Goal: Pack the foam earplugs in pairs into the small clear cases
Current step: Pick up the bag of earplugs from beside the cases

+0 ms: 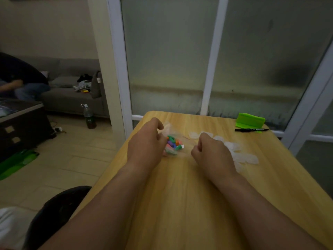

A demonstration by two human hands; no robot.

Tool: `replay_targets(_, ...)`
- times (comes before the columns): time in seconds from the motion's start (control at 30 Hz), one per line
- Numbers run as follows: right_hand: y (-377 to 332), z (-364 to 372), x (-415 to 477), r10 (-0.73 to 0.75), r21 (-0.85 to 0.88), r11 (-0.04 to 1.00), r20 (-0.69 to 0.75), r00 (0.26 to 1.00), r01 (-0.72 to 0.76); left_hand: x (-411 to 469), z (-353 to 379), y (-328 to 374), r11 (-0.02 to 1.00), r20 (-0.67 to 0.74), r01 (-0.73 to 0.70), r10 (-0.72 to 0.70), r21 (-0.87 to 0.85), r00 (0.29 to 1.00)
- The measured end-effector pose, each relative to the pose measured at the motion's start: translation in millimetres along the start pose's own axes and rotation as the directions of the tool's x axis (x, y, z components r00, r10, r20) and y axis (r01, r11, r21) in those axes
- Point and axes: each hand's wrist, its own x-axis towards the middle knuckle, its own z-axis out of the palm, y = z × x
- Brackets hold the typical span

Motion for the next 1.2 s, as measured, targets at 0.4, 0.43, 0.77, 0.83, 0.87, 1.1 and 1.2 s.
replay_targets(0.4,-61,-10,-23,-0.175,0.333,0.919,-0.128,0.976,0.209,-7,3,19,0.997,0.062,0.057,-0.054,-0.044,0.997)
replay_targets(0.43,-58,-4,-21,-0.109,0.371,0.92,-0.068,0.992,0.126,-7,4,20,0.99,0.071,0.092,-0.085,-0.102,0.994)
replay_targets(0.77,-16,16,-4,-0.083,0.427,0.904,0.193,0.978,-0.008,15,-19,-15,0.867,0.151,0.333,-0.298,-0.371,0.943)
replay_targets(0.83,-13,16,-6,-0.106,0.44,0.898,0.199,0.974,0.008,16,-12,-26,0.869,0.216,0.427,-0.38,-0.25,0.899)
replay_targets(0.87,-13,16,-8,-0.128,0.442,0.897,0.215,0.968,0.02,17,-7,-28,0.861,0.279,0.464,-0.403,-0.207,0.872)
replay_targets(1.1,-9,26,-8,-0.278,0.374,0.909,0.216,0.936,0.183,14,9,-32,0.842,0.314,0.471,-0.387,-0.263,0.867)
replay_targets(1.2,-12,21,-13,-0.267,0.403,0.875,-0.057,0.962,0.267,16,3,-23,0.786,0.285,0.398,-0.291,-0.473,0.913)
